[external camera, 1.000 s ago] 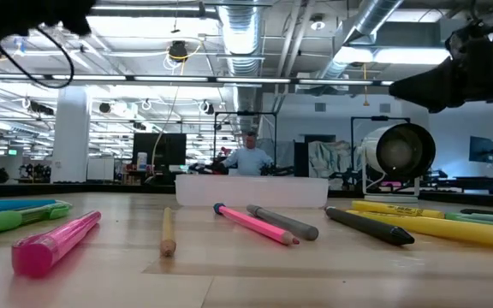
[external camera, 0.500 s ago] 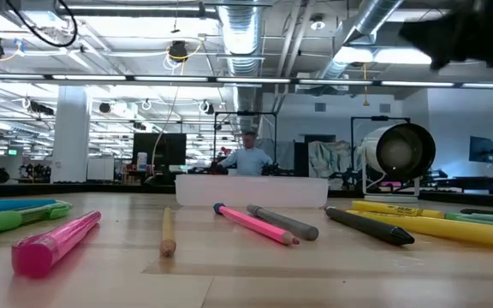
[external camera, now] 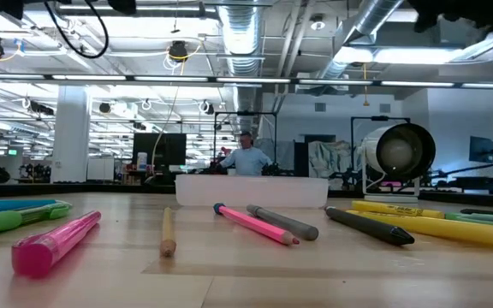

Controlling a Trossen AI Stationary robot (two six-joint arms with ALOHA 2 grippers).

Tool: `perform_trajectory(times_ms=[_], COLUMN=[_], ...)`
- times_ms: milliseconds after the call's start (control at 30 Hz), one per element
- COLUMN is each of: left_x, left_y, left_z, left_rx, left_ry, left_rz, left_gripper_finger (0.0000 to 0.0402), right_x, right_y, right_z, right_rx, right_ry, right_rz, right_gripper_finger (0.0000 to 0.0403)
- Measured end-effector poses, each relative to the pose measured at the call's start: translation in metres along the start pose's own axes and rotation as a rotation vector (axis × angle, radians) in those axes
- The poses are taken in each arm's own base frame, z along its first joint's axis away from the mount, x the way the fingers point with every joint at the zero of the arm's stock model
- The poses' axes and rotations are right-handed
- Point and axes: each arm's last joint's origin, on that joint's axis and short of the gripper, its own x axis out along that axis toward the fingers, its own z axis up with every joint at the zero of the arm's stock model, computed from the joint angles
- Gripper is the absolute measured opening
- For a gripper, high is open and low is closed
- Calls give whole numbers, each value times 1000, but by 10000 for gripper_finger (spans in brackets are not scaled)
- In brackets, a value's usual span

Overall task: Pick & place school supplies into a supply box
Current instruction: Put the blue pen into the supply box

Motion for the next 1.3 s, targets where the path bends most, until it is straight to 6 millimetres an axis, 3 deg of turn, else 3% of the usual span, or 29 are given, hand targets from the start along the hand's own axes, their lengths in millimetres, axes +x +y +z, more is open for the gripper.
perform_trajectory(times_ms=[200,433,633,867,1067,1300], left_x=[8,18,30,50,75,91], left_y=[-9,-45,-92,-143,-173,-204], left_z=[0,-5,-12,-19,-31,-54], left_rx=[-17,-90,-163,-190,-164,-253], left_ry=[172,433,547,690,922,1239], left_rz=[173,290,303,306,401,567], left_gripper_finger=[160,160,160,160,160,160], right_x=[46,86,94,97,104,112], right_y=[4,27,47,68,77,85], right_z=[-1,1,-5,-12,-20,-33], right_rx=[-15,-133,-188,-194,-211,-186], right_ry=[208,381,461,496,511,541], right_rz=[-7,-54,-128,-83,-59,-52], right_gripper_finger=[121,121,121,121,121,121])
